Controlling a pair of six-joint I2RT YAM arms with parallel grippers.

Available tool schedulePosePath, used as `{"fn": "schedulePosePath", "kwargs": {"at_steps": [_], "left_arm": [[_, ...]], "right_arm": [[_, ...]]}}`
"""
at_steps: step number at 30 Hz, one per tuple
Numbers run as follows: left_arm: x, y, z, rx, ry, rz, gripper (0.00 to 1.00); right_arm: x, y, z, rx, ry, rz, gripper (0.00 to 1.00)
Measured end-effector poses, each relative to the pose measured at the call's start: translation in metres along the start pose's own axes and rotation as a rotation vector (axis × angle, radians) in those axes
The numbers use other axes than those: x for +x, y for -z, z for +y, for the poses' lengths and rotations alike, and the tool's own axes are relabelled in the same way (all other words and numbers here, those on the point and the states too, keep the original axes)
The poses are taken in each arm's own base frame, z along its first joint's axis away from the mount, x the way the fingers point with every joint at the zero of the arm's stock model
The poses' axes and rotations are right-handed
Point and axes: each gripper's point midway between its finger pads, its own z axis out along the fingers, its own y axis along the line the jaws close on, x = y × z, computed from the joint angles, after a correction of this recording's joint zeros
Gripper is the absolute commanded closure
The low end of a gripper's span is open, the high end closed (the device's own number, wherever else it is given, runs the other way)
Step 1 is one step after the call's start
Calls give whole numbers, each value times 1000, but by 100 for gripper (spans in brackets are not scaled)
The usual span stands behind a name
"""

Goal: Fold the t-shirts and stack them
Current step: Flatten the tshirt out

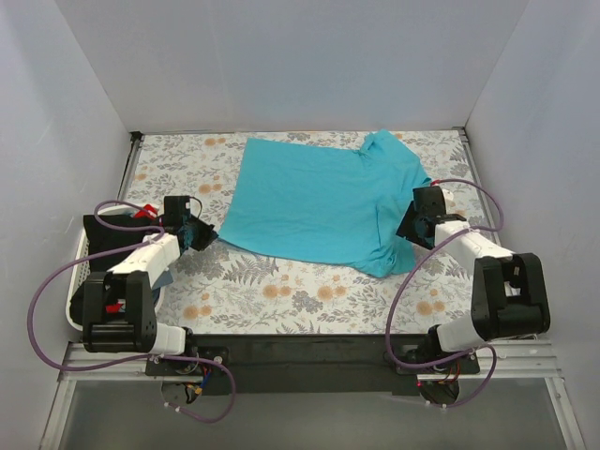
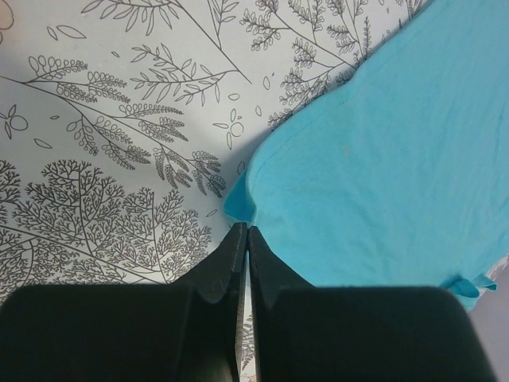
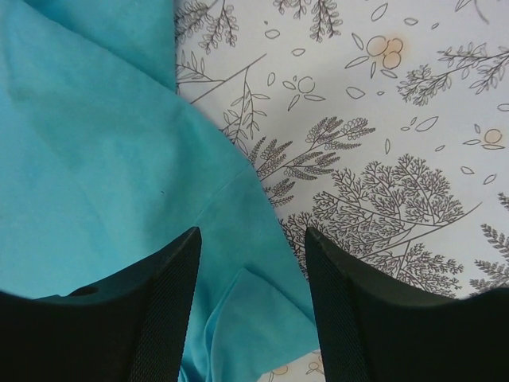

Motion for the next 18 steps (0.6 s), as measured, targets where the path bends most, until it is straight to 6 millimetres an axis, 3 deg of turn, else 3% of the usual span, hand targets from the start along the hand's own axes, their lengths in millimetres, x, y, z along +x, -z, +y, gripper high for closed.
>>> {"fn": "schedulePosePath", "kwargs": {"at_steps": [6, 10, 13, 14, 17, 18], "left_arm": [[-1, 0, -4, 7, -2, 5, 100], [0, 0, -4, 9, -3, 8, 100], [0, 0, -3, 5, -5, 11, 100], [1, 0, -3, 3, -5, 13, 100], [2, 0, 0, -6, -7, 19, 100], [3, 0, 1, -9, -8, 21, 100]], "right_arm": [[19, -21, -5, 33, 10, 71, 42], [14, -26, -4, 32, -1, 62, 49], [12, -27, -4, 33, -12, 56, 67], [13, -28, -4, 32, -14, 56, 80], [16, -26, -8, 29, -31, 49, 96], [18, -24, -10, 29, -31, 49, 98]]}}
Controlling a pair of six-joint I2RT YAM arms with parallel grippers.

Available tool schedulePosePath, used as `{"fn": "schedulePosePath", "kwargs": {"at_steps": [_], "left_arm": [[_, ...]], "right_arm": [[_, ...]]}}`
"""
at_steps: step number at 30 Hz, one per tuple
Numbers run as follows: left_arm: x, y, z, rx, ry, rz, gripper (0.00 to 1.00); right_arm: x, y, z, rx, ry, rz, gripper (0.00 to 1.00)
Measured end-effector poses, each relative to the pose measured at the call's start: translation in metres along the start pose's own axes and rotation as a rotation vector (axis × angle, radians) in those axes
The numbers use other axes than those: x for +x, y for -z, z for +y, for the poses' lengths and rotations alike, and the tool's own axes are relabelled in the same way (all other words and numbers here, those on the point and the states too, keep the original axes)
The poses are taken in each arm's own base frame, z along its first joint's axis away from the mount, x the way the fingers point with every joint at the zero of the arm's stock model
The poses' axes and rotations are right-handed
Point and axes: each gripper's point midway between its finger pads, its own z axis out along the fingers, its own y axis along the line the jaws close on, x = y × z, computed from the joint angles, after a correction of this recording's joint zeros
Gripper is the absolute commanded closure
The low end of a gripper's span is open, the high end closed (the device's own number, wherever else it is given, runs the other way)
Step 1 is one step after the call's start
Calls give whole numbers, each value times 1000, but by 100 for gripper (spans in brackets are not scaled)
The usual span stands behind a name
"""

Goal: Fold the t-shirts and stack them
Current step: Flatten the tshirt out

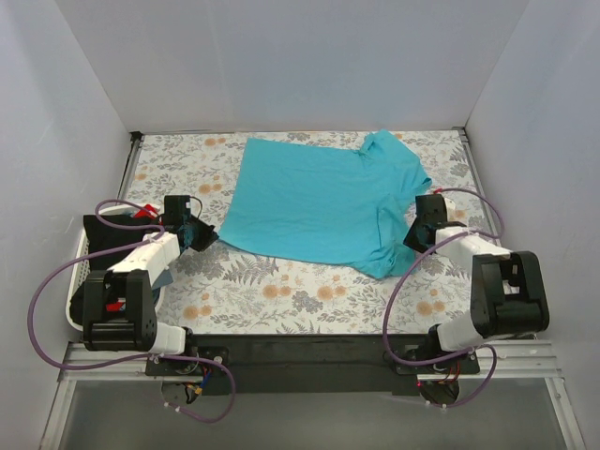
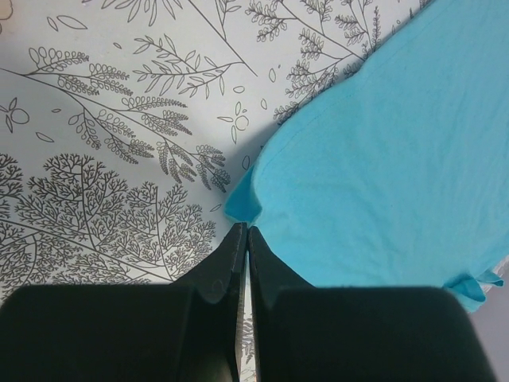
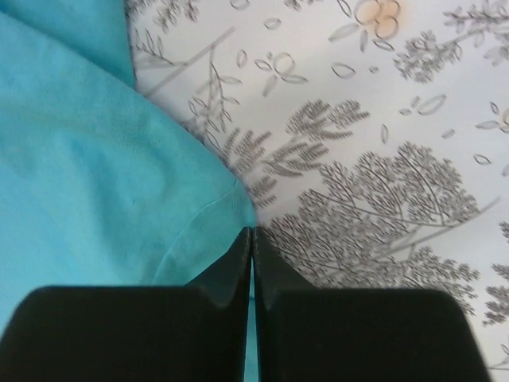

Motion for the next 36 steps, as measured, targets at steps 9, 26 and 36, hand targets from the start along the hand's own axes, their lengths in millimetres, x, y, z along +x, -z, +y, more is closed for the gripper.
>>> {"fn": "schedulePosePath", "kwargs": {"at_steps": [9, 26, 36], "left_arm": [[2, 3, 3, -11, -13, 6, 100], [3, 8, 5, -15, -25, 9, 100], [3, 8, 5, -14, -25, 9, 100]], "right_arm": [[35, 49, -41, -50, -95, -51, 99], [58, 101, -37, -182, -126, -36, 64], [76, 99, -6, -198, 78, 21, 58]]}}
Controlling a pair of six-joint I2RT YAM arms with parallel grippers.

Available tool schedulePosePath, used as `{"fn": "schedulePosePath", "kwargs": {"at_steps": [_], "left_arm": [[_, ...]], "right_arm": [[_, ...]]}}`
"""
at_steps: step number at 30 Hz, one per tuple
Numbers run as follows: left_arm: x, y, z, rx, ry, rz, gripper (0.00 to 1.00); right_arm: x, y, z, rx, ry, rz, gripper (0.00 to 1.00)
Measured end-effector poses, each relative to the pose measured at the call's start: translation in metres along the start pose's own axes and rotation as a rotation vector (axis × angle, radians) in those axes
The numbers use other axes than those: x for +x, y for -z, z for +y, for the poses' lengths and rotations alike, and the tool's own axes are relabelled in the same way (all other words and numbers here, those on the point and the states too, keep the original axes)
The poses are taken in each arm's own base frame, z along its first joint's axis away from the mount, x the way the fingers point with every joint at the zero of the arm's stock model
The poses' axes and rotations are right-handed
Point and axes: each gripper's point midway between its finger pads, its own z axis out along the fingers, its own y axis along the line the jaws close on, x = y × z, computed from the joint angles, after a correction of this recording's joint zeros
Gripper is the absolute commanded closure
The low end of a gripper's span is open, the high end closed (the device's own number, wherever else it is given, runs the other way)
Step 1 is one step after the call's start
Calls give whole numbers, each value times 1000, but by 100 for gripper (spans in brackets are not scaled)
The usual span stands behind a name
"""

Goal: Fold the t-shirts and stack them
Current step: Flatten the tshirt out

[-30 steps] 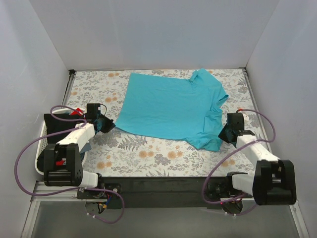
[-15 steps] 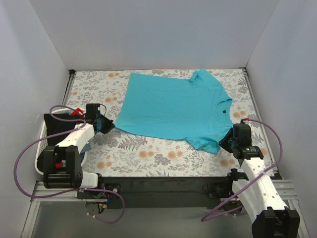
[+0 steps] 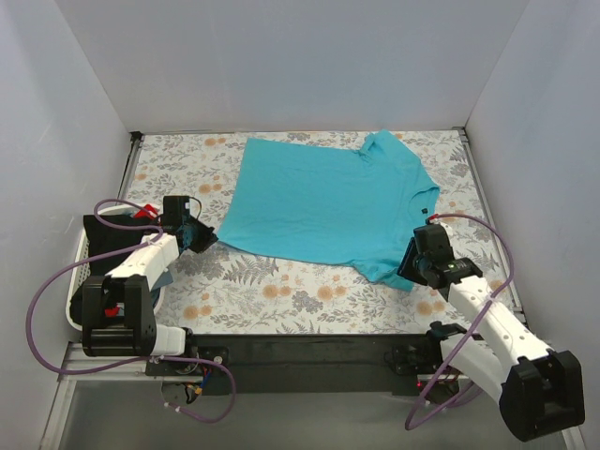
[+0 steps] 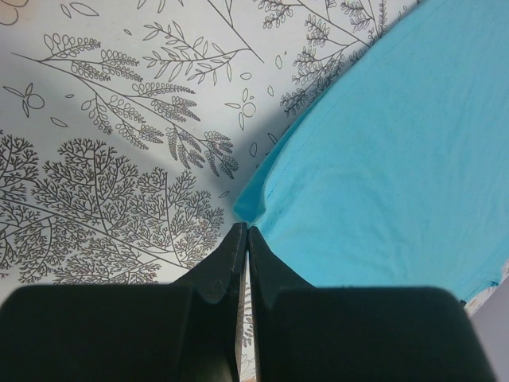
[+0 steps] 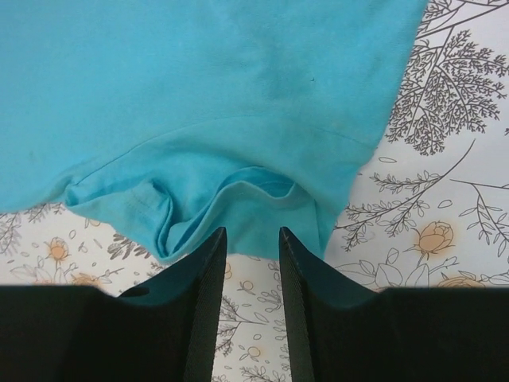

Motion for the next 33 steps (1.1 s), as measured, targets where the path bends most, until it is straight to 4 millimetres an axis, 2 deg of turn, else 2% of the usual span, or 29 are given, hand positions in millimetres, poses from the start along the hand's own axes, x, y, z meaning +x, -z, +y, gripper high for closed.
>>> {"fn": "schedulePosePath", "kwargs": {"at_steps": [1, 4, 9, 12, 15, 17, 21, 22, 25, 27, 28, 31, 33], "left_arm": [[0, 0, 0, 0, 0, 0, 100], [0, 0, 0, 0, -4, 0, 100], [0, 0, 0, 0, -8, 0, 100], [0, 0, 0, 0, -11, 0, 100], [0, 0, 0, 0, -12, 0, 100], [0, 0, 1, 0, -14, 0, 100], [0, 0, 1, 1, -15, 0, 100], [0, 0, 1, 0, -15, 0, 100], [0, 0, 1, 0, -15, 0, 100], [0, 0, 1, 1, -15, 0, 100], [0, 0, 1, 0, -15, 1, 100], [1, 0, 2, -2, -14, 3, 100], [1, 0, 1, 0, -14, 4, 100]], "right_arm": [[1, -3, -2, 14, 3, 6, 51], [2, -10, -9, 65, 11, 16, 45], [1, -21, -16, 115, 29, 22, 45], [2, -27, -18, 131, 42, 32, 48], [0, -30, -16, 125, 46, 28, 55], [-2, -31, -13, 113, 46, 19, 67], [-2, -30, -8, 83, 40, 14, 79], [-2, -30, -7, 74, 39, 11, 88], [1, -27, -4, 44, 34, 5, 94], [2, -25, -3, 27, 29, 0, 84], [2, -24, -3, 22, 27, -7, 74], [-1, -22, -4, 21, 25, -25, 58], [-2, -23, -6, 34, 29, -28, 56]]}}
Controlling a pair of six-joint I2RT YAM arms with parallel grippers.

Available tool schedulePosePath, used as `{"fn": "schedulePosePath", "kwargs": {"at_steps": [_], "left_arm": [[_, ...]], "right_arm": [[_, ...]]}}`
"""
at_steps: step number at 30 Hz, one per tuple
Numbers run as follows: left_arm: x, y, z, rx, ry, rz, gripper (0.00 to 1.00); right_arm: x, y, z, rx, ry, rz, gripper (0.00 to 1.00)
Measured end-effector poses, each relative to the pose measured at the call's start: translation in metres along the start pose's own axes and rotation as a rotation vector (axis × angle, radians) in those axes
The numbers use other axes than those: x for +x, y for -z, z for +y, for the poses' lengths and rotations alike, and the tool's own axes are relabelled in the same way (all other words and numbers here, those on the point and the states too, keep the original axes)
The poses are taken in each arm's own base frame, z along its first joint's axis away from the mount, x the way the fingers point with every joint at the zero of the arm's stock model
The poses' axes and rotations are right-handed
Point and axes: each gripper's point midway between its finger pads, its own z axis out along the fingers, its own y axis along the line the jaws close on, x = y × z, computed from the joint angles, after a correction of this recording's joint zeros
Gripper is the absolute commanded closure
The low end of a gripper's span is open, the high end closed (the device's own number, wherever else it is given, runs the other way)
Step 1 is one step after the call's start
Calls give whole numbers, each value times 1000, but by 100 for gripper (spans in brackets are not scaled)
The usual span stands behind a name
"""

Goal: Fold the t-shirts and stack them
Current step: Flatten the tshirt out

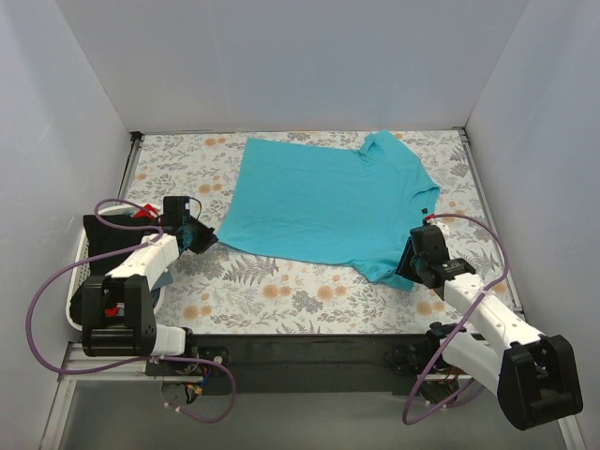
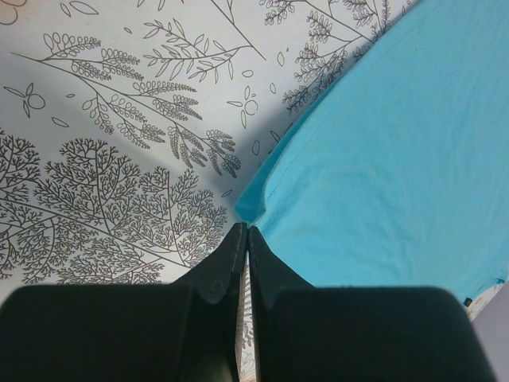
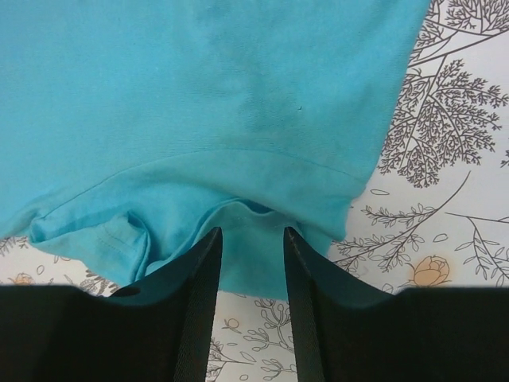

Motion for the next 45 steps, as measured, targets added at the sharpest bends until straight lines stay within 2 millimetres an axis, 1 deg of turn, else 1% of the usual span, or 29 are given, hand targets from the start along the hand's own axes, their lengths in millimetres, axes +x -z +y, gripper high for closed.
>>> {"fn": "schedulePosePath", "kwargs": {"at_steps": [5, 9, 11, 12, 13, 16, 20, 23, 27, 29, 35, 38, 41, 45], "left_arm": [[0, 0, 0, 0, 0, 0, 100], [0, 0, 0, 0, 0, 1, 100], [0, 0, 0, 0, 0, 1, 100], [0, 0, 0, 1, 0, 1, 100], [0, 0, 0, 1, 0, 1, 100], [0, 0, 0, 0, 0, 1, 100], [0, 0, 0, 0, 0, 1, 100], [0, 0, 0, 0, 0, 1, 100], [0, 0, 0, 1, 0, 1, 100], [0, 1, 0, 2, 0, -1, 100], [-3, 11, 8, -29, 14, -38, 100], [-5, 15, 17, -66, 23, -60, 100], [-6, 16, 29, -117, 31, -77, 100], [-4, 18, 49, -196, 34, -96, 100]], "right_arm": [[5, -8, -8, 57, 16, 33, 55], [5, -14, -10, 90, 29, 58, 57], [6, -16, -11, 94, 32, 64, 68], [6, -15, -11, 93, 34, 65, 75], [6, -15, -11, 91, 38, 64, 88], [4, -12, -7, 68, 32, 52, 99], [-6, 0, 5, -7, 15, 5, 99], [-11, 15, 14, -75, 2, -25, 99], [-12, 34, 23, -155, -13, -52, 99], [-9, 42, 27, -184, -10, -48, 99], [15, 63, 42, -275, 29, 5, 99], [28, 74, 49, -315, 46, 29, 99], [37, 84, 50, -338, 56, 49, 99], [37, 101, 50, -355, 53, 49, 99]]}}
